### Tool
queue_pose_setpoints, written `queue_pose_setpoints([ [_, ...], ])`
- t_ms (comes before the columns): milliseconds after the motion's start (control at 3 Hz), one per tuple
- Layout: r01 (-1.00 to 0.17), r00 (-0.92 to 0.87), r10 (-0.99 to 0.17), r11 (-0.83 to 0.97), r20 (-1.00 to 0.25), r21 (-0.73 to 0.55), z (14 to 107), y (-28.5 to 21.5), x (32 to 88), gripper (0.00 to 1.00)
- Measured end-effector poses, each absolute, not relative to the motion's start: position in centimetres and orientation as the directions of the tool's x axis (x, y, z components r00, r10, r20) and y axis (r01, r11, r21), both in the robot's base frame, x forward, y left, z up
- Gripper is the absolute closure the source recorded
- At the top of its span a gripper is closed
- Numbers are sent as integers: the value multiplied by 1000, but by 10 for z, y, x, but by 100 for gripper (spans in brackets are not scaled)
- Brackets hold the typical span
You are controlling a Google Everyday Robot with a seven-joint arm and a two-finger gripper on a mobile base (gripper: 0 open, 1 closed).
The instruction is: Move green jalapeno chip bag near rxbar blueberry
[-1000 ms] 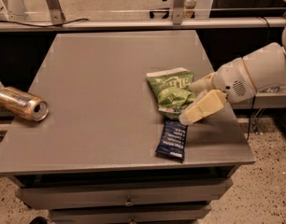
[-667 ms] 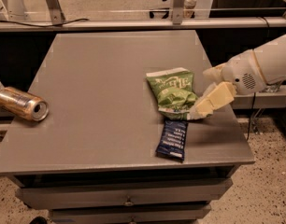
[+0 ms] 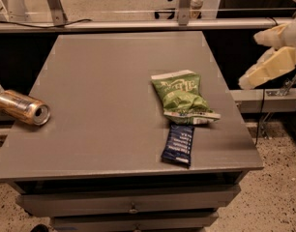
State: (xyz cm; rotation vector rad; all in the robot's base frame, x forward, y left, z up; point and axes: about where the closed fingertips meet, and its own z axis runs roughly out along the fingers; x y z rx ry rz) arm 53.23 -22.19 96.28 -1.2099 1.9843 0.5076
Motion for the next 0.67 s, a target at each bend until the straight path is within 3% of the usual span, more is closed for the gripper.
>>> queue_pose_setpoints([
  [333,-851,-219,-561,510,-798,-124,1006,-259,533,0],
  [667,-851,-207,-561,508,-801,-136,1012,-256,535,0],
])
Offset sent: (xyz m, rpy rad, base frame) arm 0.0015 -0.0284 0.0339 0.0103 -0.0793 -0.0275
